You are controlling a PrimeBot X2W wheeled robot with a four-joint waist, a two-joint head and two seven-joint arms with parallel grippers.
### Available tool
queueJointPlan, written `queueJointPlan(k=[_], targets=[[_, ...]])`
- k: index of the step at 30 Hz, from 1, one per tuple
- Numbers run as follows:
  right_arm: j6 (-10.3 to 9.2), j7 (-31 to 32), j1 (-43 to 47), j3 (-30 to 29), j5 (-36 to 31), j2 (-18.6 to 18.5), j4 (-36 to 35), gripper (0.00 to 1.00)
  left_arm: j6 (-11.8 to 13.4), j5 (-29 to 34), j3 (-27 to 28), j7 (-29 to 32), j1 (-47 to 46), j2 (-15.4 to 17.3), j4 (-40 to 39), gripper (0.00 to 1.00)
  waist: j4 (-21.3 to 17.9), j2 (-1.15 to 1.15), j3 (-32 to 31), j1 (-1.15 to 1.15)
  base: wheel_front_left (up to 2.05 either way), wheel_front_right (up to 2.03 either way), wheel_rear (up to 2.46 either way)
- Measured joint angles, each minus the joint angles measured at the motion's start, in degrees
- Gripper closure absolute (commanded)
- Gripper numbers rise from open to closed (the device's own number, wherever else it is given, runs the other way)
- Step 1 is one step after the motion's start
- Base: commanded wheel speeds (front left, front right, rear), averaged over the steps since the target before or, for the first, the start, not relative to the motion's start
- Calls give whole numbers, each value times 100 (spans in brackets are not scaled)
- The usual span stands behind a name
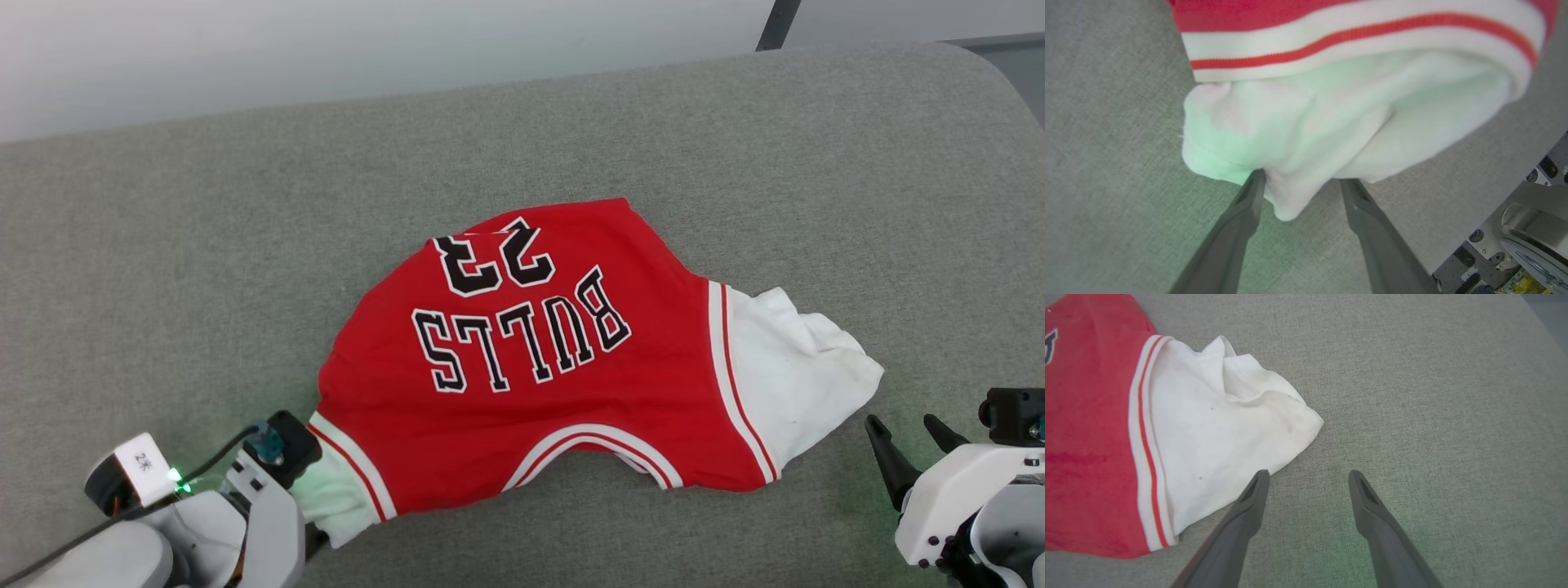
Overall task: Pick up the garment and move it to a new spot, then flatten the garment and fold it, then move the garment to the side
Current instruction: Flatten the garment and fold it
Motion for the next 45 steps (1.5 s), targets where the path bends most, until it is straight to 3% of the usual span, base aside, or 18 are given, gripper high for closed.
queueJointPlan(k=[1, 2, 3, 4, 16, 25, 32, 36, 42, 43, 45], targets=[[0, 0, -1, 0, 0, 0, 0, 0, -1, -3, -64, -54, -58, 12, 38, 25, 0, 0, 1, 0, 0, 0, 0], [0, 0, -2, 1, 0, -1, 1, 0, 0, -12, -131, -79, -117, 31, 88, 61, 0, 0, 0, 0, 0, 0, 0], [0, -1, -2, 1, 0, 0, 2, 0, 0, -25, -190, -83, -172, 52, 124, 61, -1, 0, 0, 0, 0, 0, 0], [0, -1, -2, 0, 0, 0, 2, 0, 0, -38, -240, -122, -226, 68, 163, 100, 0, 0, 0, 0, 0, 0, 0], [0, -15, 2, -25, 0, 4, 32, 0, -1, -343, -633, -235, -607, 265, 310, 100, 18, 0, -39, 0, 0, 0, 0], [0, -9, 1, -5, 1, 5, 35, 0, -1, -257, -825, -8, -1310, 538, 80, 100, 14, 0, -58, 0, 0, 0, 0], [0, -8, -11, 46, 8, 16, 36, 0, -1, -90, -1199, -78, -1999, 649, 364, 100, -61, 0, -17, 0, 0, 0, 0], [0, -10, -41, 85, 23, 5, 46, 0, -1, 35, -1474, -325, -2440, 581, 760, 100, -112, 0, 18, 0, 0, 0, 0], [0, -19, -54, 155, 42, -8, 80, 0, -2, -151, -2029, -684, -2766, 226, 1527, 100, -197, 0, 45, 0, 0, 0, 0], [0, -19, -54, 162, 42, -8, 90, 0, -2, -179, -2119, -767, -2785, 154, 1661, 98, -207, 0, 40, 0, 0, 0, 0], [0, -19, -54, 166, 42, -8, 116, 0, -2, -371, -2242, -902, -2820, 26, 1920, 68, -217, 0, 11, 0, 0, 0, 0]])
